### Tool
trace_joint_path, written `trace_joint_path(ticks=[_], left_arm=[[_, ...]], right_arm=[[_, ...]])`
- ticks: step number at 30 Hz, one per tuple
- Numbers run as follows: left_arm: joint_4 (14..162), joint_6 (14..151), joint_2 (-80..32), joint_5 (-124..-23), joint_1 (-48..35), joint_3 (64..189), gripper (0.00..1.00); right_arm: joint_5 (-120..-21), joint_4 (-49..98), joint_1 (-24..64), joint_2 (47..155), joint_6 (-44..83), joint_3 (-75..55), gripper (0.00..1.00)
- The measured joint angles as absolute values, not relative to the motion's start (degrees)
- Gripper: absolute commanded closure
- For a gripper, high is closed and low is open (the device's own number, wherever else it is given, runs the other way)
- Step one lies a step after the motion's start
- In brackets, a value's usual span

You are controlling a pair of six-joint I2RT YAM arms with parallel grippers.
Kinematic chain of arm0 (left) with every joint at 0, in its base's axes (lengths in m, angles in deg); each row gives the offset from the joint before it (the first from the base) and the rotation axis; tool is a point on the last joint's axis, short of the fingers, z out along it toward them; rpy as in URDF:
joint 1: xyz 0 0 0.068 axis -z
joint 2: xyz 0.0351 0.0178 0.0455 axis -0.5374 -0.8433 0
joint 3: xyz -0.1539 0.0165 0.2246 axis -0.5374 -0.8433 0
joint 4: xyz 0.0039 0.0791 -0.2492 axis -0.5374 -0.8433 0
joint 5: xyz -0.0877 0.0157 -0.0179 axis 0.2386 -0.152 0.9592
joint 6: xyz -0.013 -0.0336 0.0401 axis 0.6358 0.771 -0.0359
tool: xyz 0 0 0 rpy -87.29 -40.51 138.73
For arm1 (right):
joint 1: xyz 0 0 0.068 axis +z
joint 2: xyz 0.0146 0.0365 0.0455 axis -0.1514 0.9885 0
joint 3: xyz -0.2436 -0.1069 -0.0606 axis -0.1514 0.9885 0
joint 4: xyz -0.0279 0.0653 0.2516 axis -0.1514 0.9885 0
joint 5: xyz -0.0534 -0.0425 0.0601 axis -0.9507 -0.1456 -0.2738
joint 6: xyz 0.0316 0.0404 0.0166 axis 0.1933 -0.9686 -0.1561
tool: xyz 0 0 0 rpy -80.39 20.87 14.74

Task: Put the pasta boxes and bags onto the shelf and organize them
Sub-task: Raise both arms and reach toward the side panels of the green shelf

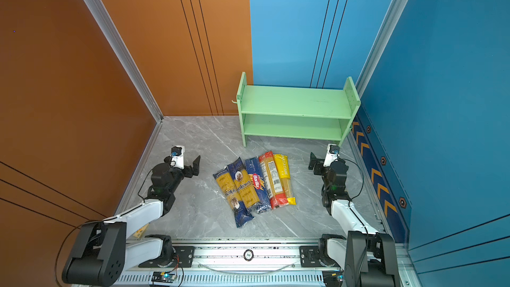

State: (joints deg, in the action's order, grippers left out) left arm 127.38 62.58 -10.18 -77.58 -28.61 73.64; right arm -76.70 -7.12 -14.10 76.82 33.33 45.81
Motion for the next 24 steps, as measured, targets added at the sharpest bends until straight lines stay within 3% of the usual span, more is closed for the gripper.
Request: trace_joint_path(ticks=[16, 24], left_arm=[[126.29, 67.26, -10.02, -74.8, -20.87, 80.35, 0.02], [126.31, 71.13, -15.95, -72.95, -16.52, 87.85, 0.02]], right_arm=[[-72.28, -4.3, -21.53, 73.32, 32.48, 42.75, 0.0], [-69.7, -3.71, -25.33, 73.43, 31.84, 39.54, 0.0]])
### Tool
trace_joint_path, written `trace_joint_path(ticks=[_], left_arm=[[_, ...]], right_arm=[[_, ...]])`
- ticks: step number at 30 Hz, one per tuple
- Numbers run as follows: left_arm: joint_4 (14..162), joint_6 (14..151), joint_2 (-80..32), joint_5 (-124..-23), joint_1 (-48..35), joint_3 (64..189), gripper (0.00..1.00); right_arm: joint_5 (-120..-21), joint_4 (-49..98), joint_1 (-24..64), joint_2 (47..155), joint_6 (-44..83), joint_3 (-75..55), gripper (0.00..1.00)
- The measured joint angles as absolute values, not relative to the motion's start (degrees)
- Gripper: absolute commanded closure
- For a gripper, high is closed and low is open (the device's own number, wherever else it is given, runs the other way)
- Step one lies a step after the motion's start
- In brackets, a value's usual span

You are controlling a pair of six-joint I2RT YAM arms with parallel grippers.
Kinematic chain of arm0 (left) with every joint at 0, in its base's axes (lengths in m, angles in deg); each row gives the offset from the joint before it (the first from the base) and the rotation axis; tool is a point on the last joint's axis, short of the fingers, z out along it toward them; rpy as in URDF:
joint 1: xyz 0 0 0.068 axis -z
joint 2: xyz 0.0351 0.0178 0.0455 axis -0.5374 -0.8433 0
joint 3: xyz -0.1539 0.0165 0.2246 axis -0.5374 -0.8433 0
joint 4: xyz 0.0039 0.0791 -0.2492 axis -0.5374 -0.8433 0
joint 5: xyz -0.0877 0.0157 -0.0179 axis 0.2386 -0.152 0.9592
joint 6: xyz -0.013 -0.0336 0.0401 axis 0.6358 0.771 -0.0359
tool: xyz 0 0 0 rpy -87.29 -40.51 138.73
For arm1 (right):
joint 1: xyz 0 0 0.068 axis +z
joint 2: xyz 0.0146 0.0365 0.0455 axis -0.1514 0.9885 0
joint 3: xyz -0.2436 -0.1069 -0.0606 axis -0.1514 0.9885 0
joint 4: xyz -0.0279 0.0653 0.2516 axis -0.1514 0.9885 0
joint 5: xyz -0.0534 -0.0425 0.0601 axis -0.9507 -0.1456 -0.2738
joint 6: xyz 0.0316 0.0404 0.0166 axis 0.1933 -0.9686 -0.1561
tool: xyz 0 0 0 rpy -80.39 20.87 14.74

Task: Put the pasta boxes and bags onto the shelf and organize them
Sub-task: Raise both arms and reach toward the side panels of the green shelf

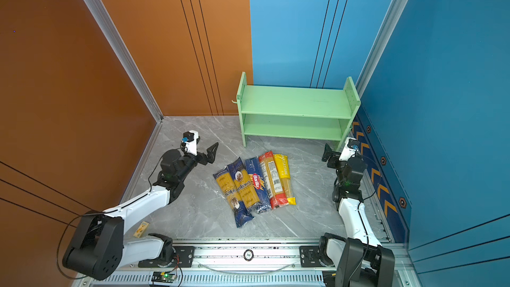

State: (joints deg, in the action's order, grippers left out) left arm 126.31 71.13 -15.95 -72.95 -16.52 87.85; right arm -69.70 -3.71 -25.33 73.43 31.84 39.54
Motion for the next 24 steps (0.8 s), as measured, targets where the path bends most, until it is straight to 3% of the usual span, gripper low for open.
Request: trace_joint_path(ticks=[14, 24], left_arm=[[126.29, 71.65, -33.54, -72.16, -8.3, 103.63, 0.02], [127.86, 73.14, -40.67, -74.87, -6.34, 109.31, 0.02]], right_arm=[[-68.13, -1.35, -28.76, 74.68, 32.13, 34.14, 0.01], [-67.32, -1.48, -29.88, 81.74, 33.02, 29.88, 0.01]])
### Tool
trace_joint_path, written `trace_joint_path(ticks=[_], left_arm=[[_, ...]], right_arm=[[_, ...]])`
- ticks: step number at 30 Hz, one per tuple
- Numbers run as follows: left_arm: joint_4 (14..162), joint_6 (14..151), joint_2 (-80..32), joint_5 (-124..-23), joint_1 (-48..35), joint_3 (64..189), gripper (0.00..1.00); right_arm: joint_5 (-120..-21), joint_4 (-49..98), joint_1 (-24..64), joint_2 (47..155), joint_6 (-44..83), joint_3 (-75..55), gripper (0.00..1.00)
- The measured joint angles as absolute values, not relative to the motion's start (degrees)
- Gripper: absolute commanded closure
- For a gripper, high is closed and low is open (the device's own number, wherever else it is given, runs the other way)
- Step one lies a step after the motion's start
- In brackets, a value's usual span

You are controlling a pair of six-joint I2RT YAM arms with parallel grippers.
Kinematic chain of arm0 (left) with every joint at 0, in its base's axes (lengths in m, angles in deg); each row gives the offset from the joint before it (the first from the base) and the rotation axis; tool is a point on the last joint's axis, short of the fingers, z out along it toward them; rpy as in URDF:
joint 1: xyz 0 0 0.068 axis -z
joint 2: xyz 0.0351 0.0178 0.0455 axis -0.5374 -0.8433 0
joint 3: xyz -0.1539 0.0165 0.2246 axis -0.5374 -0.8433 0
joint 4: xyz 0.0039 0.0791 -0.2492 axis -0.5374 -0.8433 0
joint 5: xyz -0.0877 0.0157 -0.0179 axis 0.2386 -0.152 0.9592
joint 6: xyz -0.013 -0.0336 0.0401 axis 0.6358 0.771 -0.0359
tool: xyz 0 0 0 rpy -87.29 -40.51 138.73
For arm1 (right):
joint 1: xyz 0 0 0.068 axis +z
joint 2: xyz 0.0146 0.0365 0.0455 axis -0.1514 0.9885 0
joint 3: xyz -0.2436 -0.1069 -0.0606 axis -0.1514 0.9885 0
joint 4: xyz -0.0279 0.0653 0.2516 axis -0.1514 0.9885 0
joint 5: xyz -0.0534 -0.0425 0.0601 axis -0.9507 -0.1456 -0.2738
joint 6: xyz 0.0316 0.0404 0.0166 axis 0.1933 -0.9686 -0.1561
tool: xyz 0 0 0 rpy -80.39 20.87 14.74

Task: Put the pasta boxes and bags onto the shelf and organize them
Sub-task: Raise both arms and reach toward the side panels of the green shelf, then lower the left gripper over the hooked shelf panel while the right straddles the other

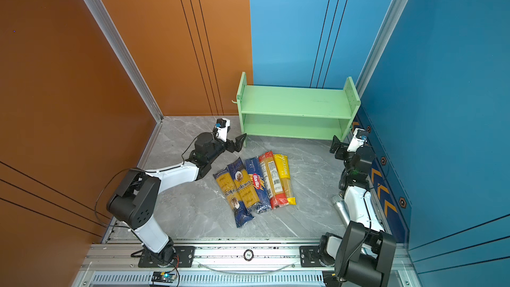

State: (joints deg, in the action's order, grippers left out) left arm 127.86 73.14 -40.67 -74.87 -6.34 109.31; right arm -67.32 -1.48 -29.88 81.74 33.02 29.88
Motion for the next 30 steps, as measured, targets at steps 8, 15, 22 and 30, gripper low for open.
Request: trace_joint_path(ticks=[8, 15, 22, 30], left_arm=[[129.98, 72.9, -42.26, -77.4, -4.68, 110.25, 0.02], [133.04, 69.84, -44.08, -79.37, -3.17, 111.37, 0.02], [135.08, 68.09, -47.12, -79.96, -3.17, 113.03, 0.02], [139.78, 66.04, -48.75, -81.62, -3.19, 114.49, 0.02]], right_arm=[[-66.09, -1.85, -30.73, 84.67, 35.8, 24.9, 0.02], [-62.36, -5.24, -32.04, 89.21, 37.46, 23.43, 0.06], [-59.56, -9.76, -32.83, 93.98, 37.46, 23.41, 0.06], [-59.36, -15.75, -33.92, 96.34, 37.46, 23.41, 0.07]])
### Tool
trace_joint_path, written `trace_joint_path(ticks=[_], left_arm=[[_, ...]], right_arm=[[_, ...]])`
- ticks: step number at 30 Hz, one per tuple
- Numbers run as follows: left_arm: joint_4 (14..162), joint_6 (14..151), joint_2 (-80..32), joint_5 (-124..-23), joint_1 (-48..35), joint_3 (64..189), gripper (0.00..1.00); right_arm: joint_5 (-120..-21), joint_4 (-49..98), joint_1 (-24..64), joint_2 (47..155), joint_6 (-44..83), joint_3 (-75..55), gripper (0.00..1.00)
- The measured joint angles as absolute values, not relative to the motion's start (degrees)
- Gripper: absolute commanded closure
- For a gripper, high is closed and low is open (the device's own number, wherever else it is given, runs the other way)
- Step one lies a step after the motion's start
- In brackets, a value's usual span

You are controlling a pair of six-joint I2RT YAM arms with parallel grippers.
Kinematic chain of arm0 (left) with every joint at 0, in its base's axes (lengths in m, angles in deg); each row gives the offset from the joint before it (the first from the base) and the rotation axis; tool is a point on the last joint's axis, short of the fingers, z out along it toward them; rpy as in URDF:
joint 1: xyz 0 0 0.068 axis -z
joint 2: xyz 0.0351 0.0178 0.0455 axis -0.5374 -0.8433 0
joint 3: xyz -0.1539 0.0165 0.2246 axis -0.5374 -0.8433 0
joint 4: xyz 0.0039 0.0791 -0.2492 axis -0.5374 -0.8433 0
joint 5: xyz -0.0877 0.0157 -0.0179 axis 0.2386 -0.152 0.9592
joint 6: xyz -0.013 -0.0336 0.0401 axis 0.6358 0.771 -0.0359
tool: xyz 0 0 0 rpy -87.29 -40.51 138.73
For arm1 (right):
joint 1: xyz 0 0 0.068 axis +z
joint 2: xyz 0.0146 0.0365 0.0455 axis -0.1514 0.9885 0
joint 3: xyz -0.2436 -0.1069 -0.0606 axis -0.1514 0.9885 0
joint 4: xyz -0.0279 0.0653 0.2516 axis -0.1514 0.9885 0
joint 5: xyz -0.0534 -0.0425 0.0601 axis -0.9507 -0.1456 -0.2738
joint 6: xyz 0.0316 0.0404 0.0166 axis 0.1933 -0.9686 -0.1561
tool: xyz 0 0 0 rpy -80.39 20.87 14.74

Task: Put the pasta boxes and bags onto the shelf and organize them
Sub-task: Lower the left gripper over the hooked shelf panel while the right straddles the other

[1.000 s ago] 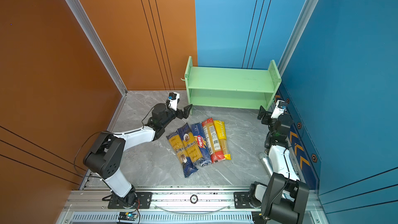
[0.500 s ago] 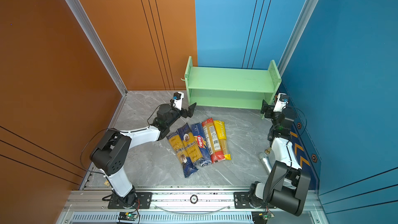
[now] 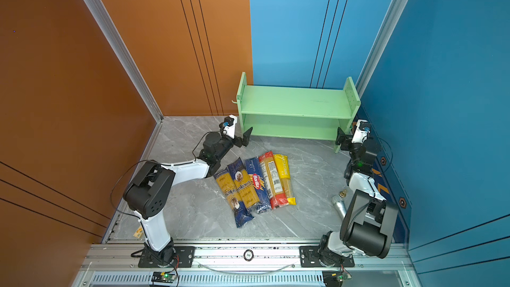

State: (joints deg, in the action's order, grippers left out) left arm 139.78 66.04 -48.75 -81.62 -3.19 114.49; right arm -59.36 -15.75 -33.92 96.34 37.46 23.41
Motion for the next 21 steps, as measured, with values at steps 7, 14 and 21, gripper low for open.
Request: trace_joint_path(ticks=[7, 14, 21], left_arm=[[140.91, 65.36, -51.25, -82.67, -3.19, 114.95, 0.02], [142.57, 65.31, -52.34, -82.74, -3.45, 115.52, 0.02], [142.77, 65.34, -53.76, -82.76, -3.74, 117.11, 0.02]], right_arm=[[-59.38, -24.78, -34.01, 100.49, 37.46, 23.43, 0.07], [-59.32, -35.09, -34.01, 106.02, 37.42, 23.74, 0.08], [-58.36, -46.11, -34.01, 112.03, 36.35, 24.74, 0.1]])
